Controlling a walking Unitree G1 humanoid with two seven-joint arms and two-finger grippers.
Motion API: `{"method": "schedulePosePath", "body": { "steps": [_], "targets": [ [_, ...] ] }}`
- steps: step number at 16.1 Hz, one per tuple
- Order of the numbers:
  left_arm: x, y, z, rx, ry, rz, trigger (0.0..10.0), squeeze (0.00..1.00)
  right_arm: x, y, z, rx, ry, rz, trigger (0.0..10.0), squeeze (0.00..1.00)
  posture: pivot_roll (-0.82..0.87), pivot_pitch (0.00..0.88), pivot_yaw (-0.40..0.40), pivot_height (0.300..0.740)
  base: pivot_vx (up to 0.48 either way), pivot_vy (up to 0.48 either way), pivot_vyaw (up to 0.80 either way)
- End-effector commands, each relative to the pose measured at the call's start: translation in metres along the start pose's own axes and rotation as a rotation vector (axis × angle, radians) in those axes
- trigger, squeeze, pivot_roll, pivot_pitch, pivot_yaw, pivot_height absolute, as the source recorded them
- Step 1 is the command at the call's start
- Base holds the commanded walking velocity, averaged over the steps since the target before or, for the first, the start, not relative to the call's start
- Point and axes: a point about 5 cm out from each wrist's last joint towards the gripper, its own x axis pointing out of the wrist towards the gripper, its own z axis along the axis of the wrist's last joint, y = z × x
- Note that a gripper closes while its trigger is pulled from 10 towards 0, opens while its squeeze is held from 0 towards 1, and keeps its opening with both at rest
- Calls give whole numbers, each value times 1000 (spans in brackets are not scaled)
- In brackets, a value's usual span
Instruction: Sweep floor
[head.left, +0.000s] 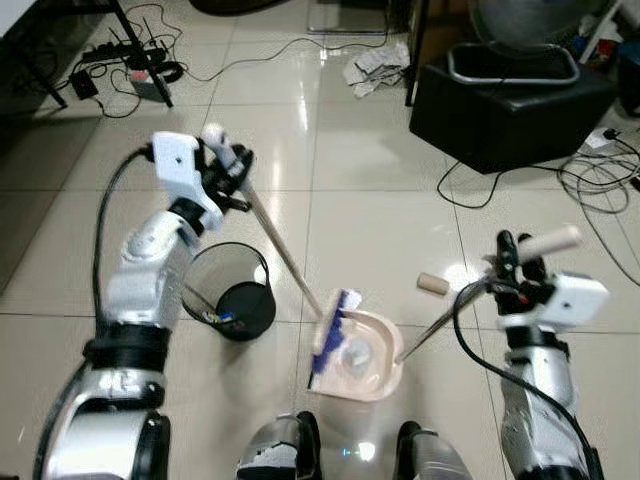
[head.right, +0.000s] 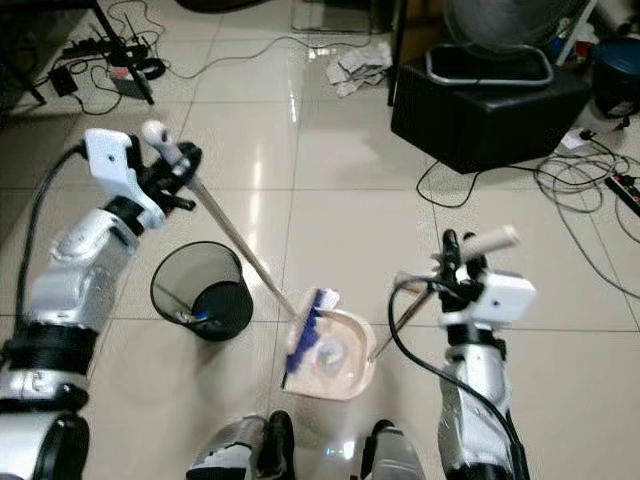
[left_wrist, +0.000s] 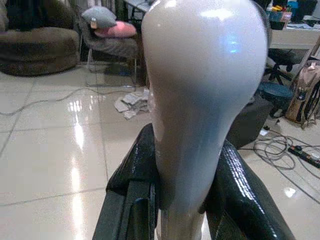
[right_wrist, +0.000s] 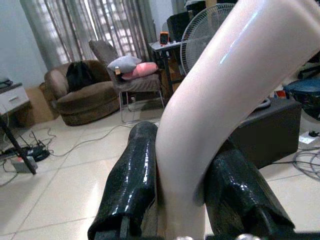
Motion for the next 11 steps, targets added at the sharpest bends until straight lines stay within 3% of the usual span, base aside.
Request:
{"method": "schedulePosePath", "body": {
  "steps": [1,3,9,11],
  "targets": [
    [-2,10,8,54,-21,24,10000,0,4,-2,14,22,-70,1,10000,0,71,136,134,740,0,0,0],
    [-3,15,6,99,-7,17,10000,0,-3,-8,21,30,-73,-9,10000,0,71,137,139,740,0,0,0],
    [-3,21,5,78,-13,0,10000,0,-15,-15,30,41,-73,-22,10000,0,66,131,152,740,0,0,0],
    [-9,27,1,108,19,-34,10000,0,-20,-18,36,37,-69,-19,10000,0,60,136,153,740,0,0,0]
  ]
}}
